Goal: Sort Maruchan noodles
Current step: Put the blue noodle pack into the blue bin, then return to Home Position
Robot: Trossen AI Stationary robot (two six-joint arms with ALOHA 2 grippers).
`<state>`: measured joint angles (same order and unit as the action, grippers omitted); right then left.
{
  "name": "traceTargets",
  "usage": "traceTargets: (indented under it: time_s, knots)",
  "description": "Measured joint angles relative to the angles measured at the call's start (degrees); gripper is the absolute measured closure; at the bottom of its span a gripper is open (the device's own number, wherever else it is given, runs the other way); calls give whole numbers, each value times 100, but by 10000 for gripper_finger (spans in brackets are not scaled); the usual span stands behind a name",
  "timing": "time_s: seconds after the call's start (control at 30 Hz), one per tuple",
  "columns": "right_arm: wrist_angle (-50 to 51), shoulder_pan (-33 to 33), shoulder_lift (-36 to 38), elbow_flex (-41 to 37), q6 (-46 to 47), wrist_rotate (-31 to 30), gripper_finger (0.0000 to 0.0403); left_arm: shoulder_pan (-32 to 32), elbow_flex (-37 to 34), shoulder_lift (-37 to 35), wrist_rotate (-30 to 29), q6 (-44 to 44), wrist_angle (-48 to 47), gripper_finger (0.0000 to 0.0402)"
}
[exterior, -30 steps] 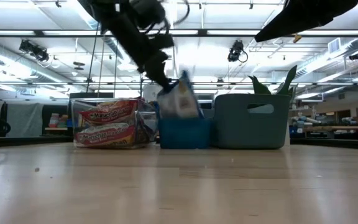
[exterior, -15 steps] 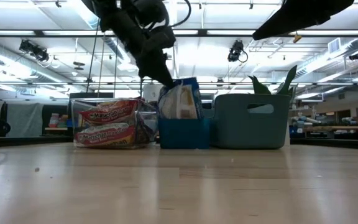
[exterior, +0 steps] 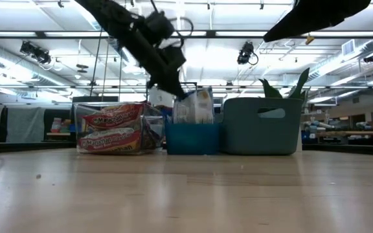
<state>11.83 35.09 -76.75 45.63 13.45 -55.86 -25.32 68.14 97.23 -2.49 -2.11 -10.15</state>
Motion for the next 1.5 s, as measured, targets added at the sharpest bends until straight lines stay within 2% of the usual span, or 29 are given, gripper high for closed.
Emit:
traceTargets:
  time_s: [0.17,0.37,0.53,0.8,0.9,1.07,1.23,1.37,1.5]
  knots:
    - [23,0,0,0,38,3,301,-232,-3,267,236,-177,-252,390]
    - [-21,1,0,0,92,3,301,-46,-4,301,257,-199,-715,382]
    - [-25,-4,0,0,61,3,301,239,-4,301,482,-144,-837,334]
    - [-58,2,0,-2,111,5,301,674,-4,404,57,330,-835,243]
    - [-6,62,2,-5,129,-15,301,640,97,171,-315,548,-1203,226]
    - [188,155,366,-7,270,-123,314,614,158,-518,-342,712,-1203,217]
    - [271,31,975,-460,484,55,336,795,-498,-976,-128,773,-674,216]
    - [-338,-55,1653,-1163,426,494,352,882,-1455,-1452,-103,676,-28,216]
    - [-829,-185,2439,-1787,140,1016,366,882,-2290,-2237,200,438,539,216]
